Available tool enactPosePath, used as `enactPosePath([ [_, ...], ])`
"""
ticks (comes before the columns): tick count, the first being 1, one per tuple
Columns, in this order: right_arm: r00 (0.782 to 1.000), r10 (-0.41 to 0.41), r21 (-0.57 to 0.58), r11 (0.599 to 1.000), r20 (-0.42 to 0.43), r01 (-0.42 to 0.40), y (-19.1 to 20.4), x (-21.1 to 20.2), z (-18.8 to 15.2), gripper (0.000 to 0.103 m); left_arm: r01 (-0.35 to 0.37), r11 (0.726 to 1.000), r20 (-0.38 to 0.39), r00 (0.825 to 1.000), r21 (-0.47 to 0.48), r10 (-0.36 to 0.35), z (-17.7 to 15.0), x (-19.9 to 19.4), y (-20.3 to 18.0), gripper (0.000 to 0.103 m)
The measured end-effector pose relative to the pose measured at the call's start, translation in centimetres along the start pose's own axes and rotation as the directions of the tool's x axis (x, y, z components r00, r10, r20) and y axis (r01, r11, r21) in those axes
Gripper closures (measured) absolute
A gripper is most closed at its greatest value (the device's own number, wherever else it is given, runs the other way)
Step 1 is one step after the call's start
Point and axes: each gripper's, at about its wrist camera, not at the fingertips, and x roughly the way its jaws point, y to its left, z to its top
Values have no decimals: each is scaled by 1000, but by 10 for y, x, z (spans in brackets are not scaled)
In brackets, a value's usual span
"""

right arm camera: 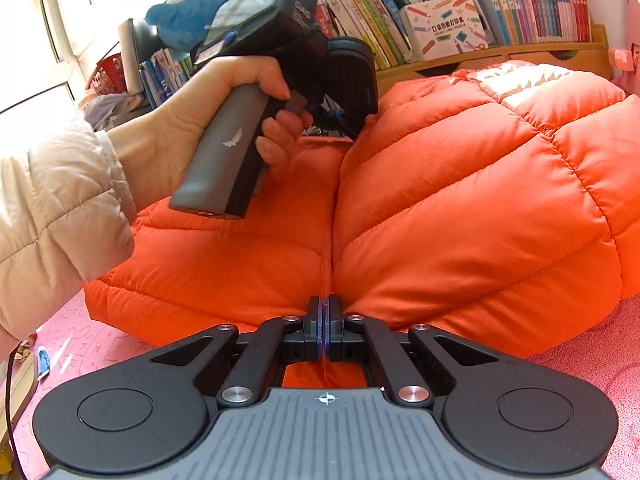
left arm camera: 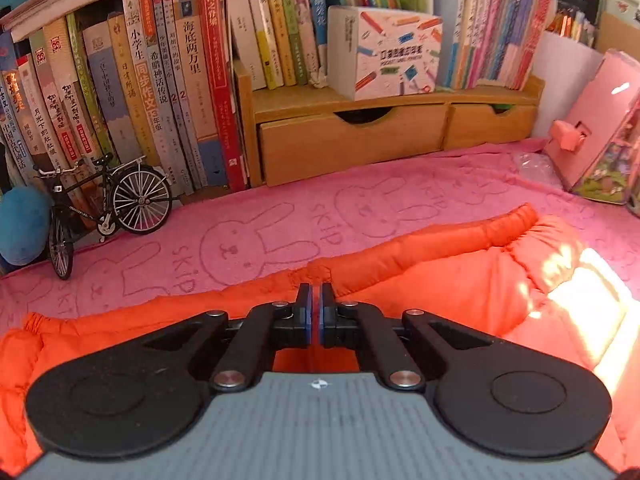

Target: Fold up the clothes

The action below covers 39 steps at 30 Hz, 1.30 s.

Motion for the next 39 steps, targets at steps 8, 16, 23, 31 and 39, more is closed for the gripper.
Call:
enactPosePath([
  [8, 1000, 20, 24, 1000, -1, -20, -8, 0, 1, 102, 151, 972, -44, 988, 179, -145, -83, -93, -15, 95],
  [16, 1000, -5, -1, 1000, 2, 5, -5, 0, 0, 101, 110, 971, -59, 993, 212, -100, -83, -45, -36, 97],
  [23, 1000, -14, -13, 1000, 3, 14, -4, 0, 0, 102, -20, 1000, -31, 999, 19, 20, -39, 7, -6, 100],
  [31, 1000, -24, -21, 1000, 5, 24, -5, 0, 0, 102, -177, 981, -72, 983, -80, 171, 4, 41, -6, 100],
  [39, 1000, 1, 13, 1000, 4, -1, -14, 3, 1, 101, 8, 1000, 40, 999, 17, -9, -56, -59, -2, 91],
])
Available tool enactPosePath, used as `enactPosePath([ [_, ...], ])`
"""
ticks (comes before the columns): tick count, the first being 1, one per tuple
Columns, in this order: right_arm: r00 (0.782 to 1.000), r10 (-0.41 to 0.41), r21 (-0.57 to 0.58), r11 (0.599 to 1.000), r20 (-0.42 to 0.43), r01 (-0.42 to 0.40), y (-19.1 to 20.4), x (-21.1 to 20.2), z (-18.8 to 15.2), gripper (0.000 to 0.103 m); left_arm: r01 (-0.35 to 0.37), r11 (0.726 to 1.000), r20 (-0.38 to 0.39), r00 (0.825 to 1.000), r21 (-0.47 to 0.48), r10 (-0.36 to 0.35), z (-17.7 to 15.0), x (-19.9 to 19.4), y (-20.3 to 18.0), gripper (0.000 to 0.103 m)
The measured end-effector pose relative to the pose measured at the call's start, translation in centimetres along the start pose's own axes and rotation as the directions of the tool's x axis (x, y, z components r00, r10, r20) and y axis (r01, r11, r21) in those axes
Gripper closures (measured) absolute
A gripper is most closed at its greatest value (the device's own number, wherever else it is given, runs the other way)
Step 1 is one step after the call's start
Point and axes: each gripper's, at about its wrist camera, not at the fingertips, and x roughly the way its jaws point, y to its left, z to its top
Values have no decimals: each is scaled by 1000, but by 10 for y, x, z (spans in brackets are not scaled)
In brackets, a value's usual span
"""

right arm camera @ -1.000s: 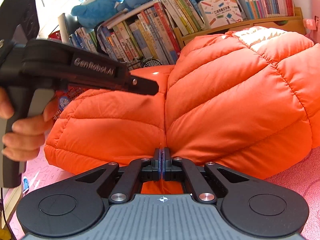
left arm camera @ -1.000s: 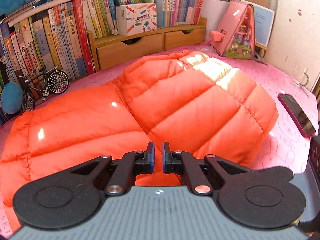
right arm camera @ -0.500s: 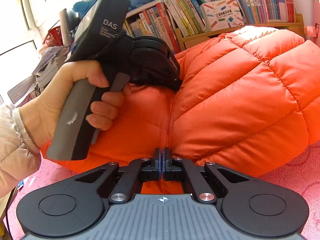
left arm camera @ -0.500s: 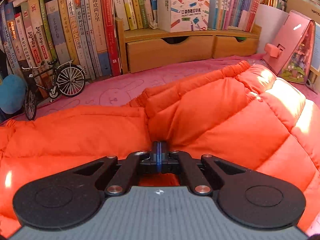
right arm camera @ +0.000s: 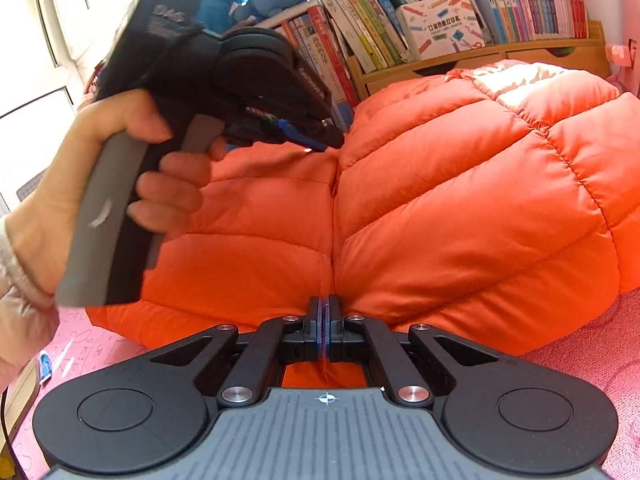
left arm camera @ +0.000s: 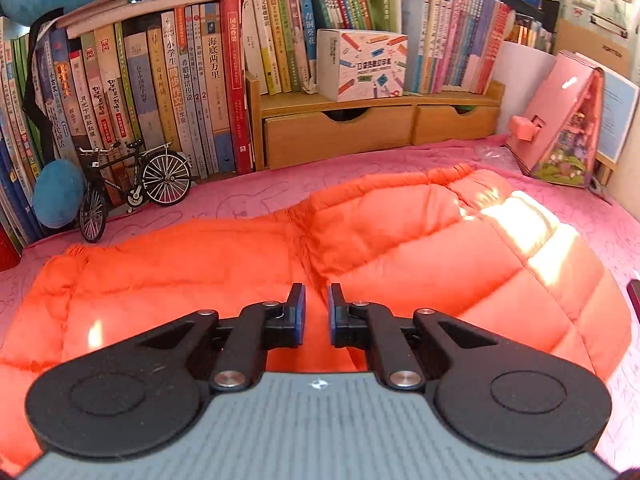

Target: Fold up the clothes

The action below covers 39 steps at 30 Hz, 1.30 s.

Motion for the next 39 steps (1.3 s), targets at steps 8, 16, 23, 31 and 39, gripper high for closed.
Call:
enactPosePath([
  [8, 1000, -9, -13, 1000, 1, 9, 0, 1, -1, 101, -66, 987, -10, 998, 144, 68, -20, 15, -20, 91],
  [16, 1000, -28, -36, 999, 4, 28, 8, 0, -3, 101, -230, 973, -64, 971, 21, 231, 29, 88, -1, 102],
  [23, 1000, -26, -32, 999, 6, 26, 9, 0, -2, 101, -212, 976, -31, 977, -43, 211, 35, 52, 8, 89],
  [31, 986, 116, 185, 973, 124, -137, -21, -29, -11, 72, -137, 991, 133, 982, 3, 135, -38, -49, 6, 78],
  [39, 929, -162, 446, 895, 331, -3, -63, -101, -31, 34, -84, 993, 181, 981, 84, 67, -50, -60, -21, 76],
])
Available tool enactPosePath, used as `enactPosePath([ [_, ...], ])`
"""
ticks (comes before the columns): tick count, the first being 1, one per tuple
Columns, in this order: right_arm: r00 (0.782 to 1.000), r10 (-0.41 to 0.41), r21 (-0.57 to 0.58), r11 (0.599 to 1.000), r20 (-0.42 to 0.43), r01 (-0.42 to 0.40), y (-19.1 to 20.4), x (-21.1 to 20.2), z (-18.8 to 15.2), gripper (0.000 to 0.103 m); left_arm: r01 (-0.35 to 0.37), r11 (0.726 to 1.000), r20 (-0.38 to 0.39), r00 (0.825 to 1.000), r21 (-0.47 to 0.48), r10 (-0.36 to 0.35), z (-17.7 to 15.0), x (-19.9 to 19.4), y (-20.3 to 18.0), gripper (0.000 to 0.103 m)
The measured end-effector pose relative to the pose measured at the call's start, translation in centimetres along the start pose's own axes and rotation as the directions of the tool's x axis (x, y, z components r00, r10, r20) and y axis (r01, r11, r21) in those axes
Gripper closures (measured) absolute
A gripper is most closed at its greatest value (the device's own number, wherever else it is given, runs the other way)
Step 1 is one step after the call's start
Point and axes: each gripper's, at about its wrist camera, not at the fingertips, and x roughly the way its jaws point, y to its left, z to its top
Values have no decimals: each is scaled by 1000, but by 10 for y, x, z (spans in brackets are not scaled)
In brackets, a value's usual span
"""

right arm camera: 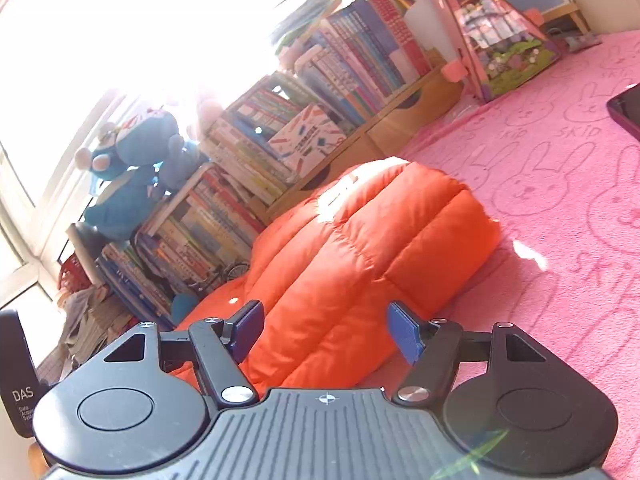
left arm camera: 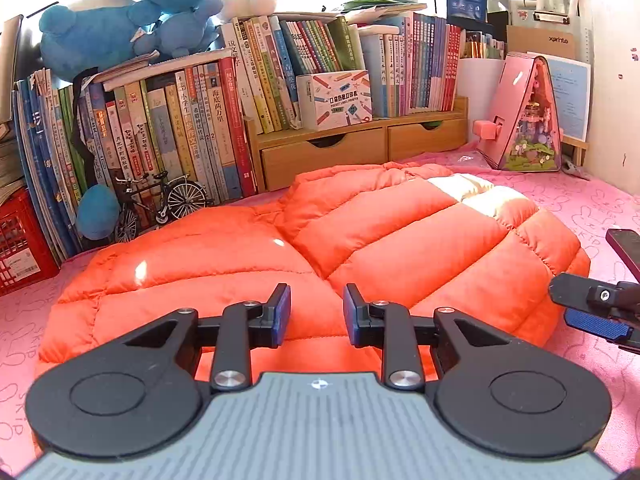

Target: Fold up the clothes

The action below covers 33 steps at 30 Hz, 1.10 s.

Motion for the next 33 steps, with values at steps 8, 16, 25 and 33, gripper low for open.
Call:
enactPosePath([
  [8, 995, -103, 59, 993, -10, 103, -28, 11, 16, 22, -27, 999, -35, 999, 21, 28, -13, 31, -10, 74],
  [16, 994, -103, 102, 989, -42, 107, -25, 54, 32, 14, -2, 999, -33, 999, -41, 1, -18, 32, -3, 74],
  [25, 995, -91, 86, 992, -52, 95, -18, 93, 44, 1, 6, 999, -7, 1000, -49, -6, -23, 30, -2, 74],
  [33, 997, 48, 155, 987, -54, -39, -20, 70, 29, 15, 35, 990, -13, 999, -138, -37, -27, 19, 2, 74],
])
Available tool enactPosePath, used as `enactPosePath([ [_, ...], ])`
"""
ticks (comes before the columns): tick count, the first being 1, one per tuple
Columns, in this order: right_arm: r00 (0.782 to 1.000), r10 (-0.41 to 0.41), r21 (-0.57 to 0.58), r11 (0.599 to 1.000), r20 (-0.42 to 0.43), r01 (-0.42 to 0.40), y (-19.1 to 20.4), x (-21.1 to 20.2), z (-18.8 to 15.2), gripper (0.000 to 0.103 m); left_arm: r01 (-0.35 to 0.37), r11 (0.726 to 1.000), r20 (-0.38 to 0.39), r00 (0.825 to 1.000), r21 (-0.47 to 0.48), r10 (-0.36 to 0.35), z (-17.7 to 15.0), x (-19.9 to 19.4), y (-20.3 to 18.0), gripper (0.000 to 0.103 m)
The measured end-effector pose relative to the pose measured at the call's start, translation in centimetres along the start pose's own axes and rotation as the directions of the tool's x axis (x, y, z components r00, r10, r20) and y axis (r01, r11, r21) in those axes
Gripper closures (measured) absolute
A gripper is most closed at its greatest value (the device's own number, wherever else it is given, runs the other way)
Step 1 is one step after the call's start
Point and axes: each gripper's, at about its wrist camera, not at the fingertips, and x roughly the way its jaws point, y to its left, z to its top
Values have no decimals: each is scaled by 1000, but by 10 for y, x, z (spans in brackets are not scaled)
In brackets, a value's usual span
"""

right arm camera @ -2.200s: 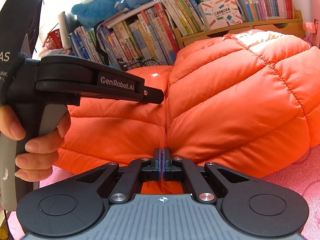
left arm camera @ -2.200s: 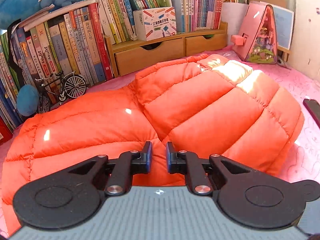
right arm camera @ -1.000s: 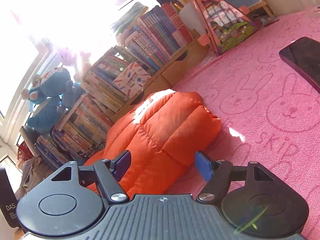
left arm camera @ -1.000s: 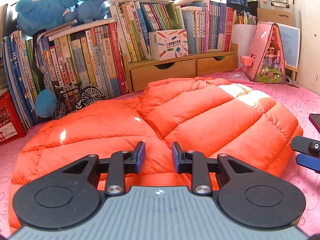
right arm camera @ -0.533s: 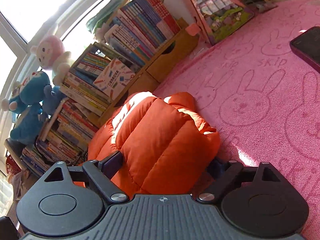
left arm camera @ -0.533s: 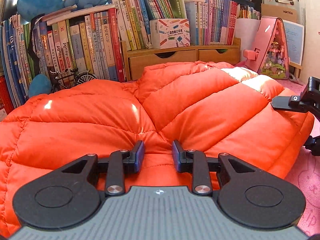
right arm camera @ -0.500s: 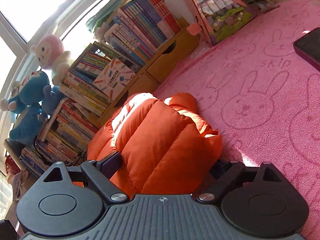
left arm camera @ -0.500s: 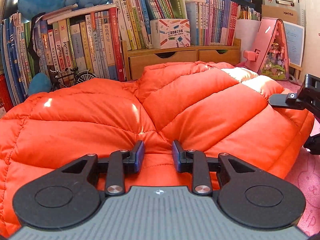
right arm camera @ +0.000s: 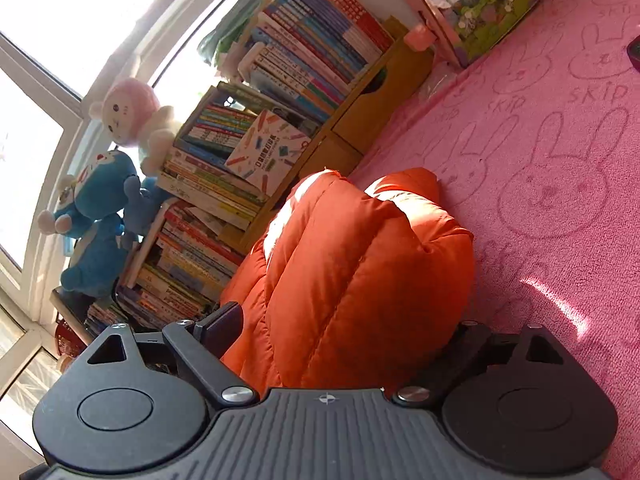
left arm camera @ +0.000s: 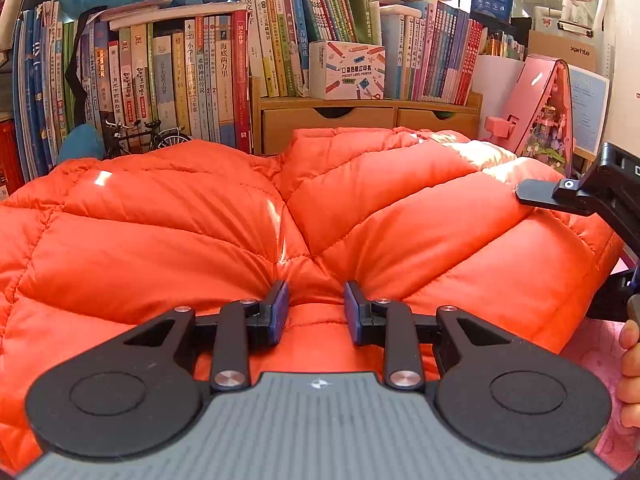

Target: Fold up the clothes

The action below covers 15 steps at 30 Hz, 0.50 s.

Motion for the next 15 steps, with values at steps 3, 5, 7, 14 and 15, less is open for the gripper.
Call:
enactPosePath([
  [3, 999, -42, -23, 999, -8, 42, 5, 13, 3, 26, -1, 1000, 3, 1000, -18, 1, -4, -7, -2, 74],
  [5, 999, -47, -29, 998, -26, 47, 10, 24, 4, 39, 13, 999, -1, 1000, -41, -13, -3, -7, 1, 74],
  [7, 999, -44, -78, 996, -24, 42, 21, 27, 6, 52, 29, 998, -6, 1000, -64, -30, -2, -6, 5, 74],
  [14, 998, -28, -516, 855, 53, 52, 117, 12, -9, 65, 12, 997, -2, 1000, -72, -12, 1, -24, 9, 75],
  [15, 998, -23, -574, 817, 66, 57, 131, 10, -15, 66, 6, 999, 3, 1000, -40, -6, -1, -33, 7, 75],
])
